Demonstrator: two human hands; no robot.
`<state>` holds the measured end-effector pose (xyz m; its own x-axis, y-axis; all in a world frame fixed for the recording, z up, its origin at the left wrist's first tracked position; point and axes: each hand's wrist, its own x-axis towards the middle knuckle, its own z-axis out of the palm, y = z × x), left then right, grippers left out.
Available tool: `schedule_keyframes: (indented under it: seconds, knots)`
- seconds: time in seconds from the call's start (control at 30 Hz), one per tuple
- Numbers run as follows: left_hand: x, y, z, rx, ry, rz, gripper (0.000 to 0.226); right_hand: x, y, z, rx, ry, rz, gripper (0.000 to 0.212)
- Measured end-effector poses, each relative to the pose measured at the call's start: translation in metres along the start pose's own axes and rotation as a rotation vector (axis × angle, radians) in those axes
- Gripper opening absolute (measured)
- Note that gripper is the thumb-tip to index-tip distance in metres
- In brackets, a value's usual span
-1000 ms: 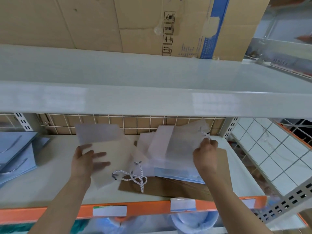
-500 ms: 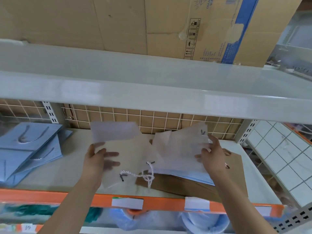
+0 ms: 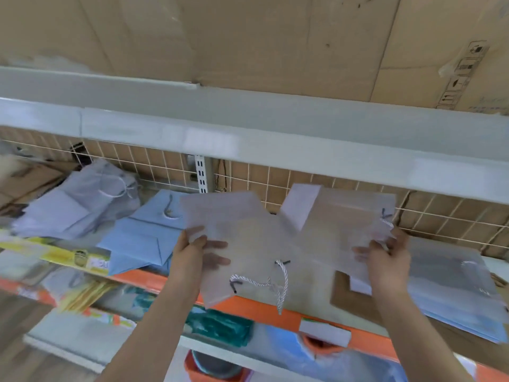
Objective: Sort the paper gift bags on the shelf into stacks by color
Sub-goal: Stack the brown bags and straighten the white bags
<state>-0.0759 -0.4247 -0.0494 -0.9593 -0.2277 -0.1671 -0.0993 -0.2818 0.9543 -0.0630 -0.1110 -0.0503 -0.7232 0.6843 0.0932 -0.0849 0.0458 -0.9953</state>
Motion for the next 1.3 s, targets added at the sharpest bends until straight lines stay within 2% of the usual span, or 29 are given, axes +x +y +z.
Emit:
schedule_keyframes:
  seconds: [0.2, 0.43, 0.67, 1.0, 1.17, 1.3]
  knots:
    - [0.015, 0.038, -0.108, 0.025, -0.034, 0.016, 0.022, -0.077, 0.009, 0.084, 0.055, -0.013, -0.015, 0.046]
    - [0.042, 0.068, -0.226, 0.043, 0.008, 0.042, 0.028, -0.151, 0.002, 0.181, 0.165, 0.032, -0.004, 0.041]
    - [0.067, 0.085, -0.320, -0.010, 0.140, 0.020, 0.033, -0.192, -0.001, 0.274, 0.176, -0.104, 0.127, 0.044]
    - [0.127, 0.117, -0.391, -0.039, 0.332, 0.056, 0.033, -0.197, 0.005, 0.425, 0.124, -0.380, 0.248, 0.044]
    - [0.154, 0.123, -0.423, -0.110, 0.416, 0.068, 0.021, -0.196, 0.002, 0.505, 0.089, -0.433, 0.290, 0.045]
    - [0.171, 0.127, -0.447, -0.117, 0.394, 0.059, 0.036, -0.200, 0.005, 0.563, 0.070, -0.435, 0.298, 0.059]
